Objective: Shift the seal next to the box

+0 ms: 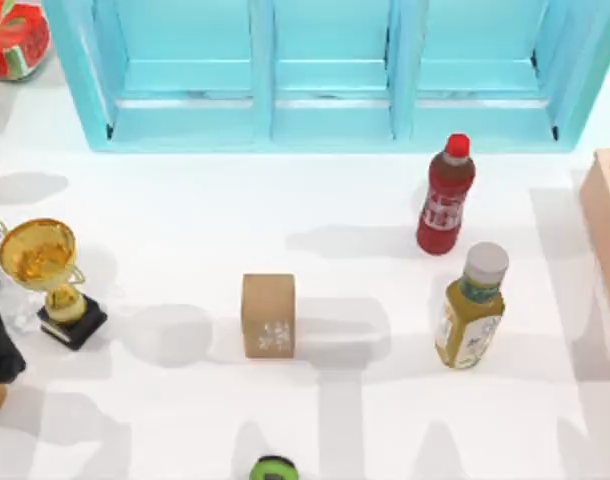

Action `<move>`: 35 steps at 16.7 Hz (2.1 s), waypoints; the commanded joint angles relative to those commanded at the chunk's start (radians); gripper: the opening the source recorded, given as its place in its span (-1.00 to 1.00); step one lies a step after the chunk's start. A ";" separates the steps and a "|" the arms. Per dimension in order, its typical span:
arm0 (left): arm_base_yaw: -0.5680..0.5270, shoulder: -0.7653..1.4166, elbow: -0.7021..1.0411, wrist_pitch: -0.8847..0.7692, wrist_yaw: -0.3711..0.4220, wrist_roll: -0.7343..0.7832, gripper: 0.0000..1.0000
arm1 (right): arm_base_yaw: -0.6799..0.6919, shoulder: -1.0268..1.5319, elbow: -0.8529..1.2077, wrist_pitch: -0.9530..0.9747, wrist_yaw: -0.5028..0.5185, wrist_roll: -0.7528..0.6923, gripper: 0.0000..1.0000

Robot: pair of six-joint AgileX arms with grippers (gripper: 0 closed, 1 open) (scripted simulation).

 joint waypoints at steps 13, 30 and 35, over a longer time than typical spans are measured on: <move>0.000 0.000 0.000 0.000 0.000 0.000 1.00 | 0.244 0.583 0.589 -0.376 0.045 0.207 1.00; 0.000 0.000 0.000 0.000 0.000 0.000 1.00 | 0.767 2.244 2.190 -1.476 0.072 0.721 1.00; 0.000 0.000 0.000 0.000 0.000 0.000 1.00 | 0.833 2.472 2.506 -1.613 0.023 0.835 1.00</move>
